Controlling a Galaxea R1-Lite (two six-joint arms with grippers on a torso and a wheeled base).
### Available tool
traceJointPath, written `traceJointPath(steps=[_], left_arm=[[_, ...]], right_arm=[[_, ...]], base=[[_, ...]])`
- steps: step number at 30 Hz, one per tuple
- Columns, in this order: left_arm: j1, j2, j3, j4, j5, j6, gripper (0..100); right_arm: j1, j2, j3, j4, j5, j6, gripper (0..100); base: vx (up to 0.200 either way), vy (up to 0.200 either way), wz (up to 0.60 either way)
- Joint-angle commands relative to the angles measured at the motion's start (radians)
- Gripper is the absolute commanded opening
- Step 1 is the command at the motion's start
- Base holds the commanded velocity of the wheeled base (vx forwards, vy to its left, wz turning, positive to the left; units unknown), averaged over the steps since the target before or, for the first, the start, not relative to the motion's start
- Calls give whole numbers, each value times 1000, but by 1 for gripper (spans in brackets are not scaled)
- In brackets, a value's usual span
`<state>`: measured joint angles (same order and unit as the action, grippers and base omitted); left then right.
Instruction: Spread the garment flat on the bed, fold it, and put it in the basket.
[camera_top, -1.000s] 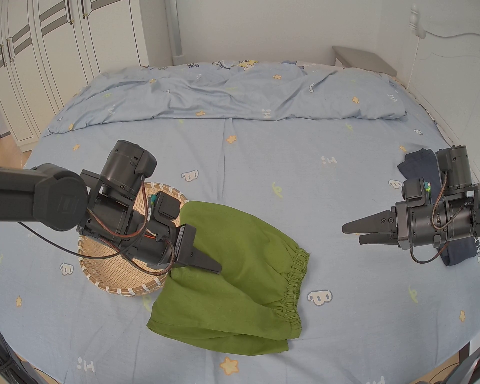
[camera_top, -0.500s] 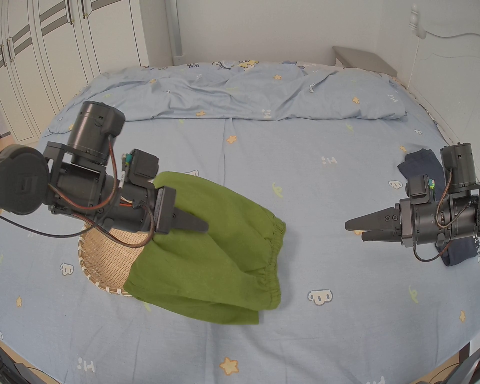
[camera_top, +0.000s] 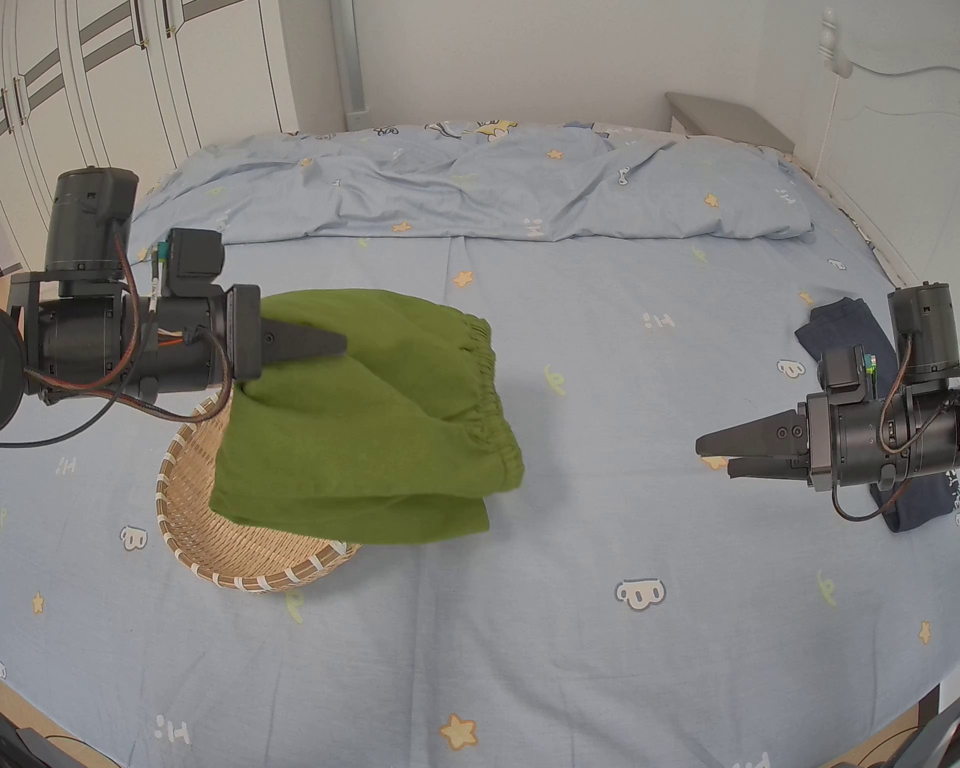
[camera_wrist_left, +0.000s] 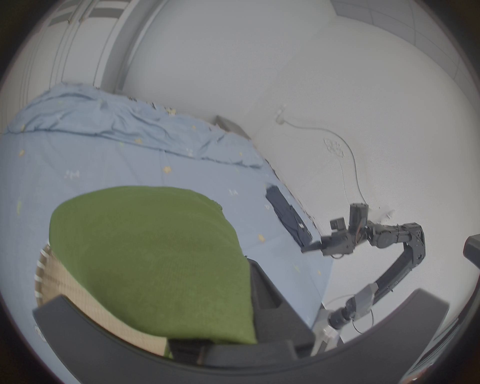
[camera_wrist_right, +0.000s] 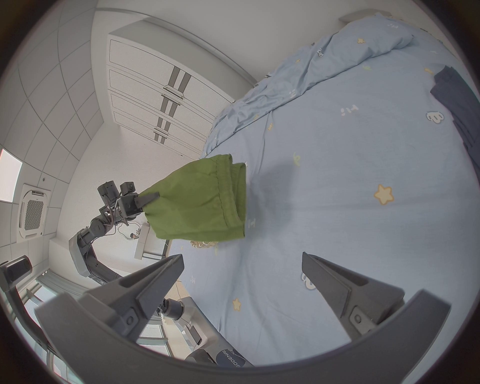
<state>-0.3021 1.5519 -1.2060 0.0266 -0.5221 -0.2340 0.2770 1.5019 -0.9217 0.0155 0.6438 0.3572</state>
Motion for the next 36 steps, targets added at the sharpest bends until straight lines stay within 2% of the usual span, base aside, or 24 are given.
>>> traceJointPath(steps=[1,4,10,14,22,30,35,36], left_arm=[[78,-6,29,-65,-2,-11,0],[120,-6,26,-82,-12,-67,0],[161,2,31,-80,-13,-96,0],[252,66,105,-83,-12,-146,0],[396,165,226,-82,-12,-146,0],[414,284,210,-51,13,-146,0],[411,324,144,62,53,-142,0],[405,361,92,139,99,-139,0]], right_arm=[[-2,-20,0,0,0,0,100],[-7,-22,0,0,0,-1,100],[-9,-23,0,0,0,-1,100],[-1,-22,1,1,2,-1,100],[-2,-23,1,1,0,-1,100],[2,-37,4,11,0,-4,100],[2,-35,4,11,0,-6,100],[2,-35,4,11,0,-6,100]], base=[[0,0,0],[0,0,0],[0,0,0],[0,0,0],[0,0,0],[0,0,0],[0,0,0],[0,0,0]])
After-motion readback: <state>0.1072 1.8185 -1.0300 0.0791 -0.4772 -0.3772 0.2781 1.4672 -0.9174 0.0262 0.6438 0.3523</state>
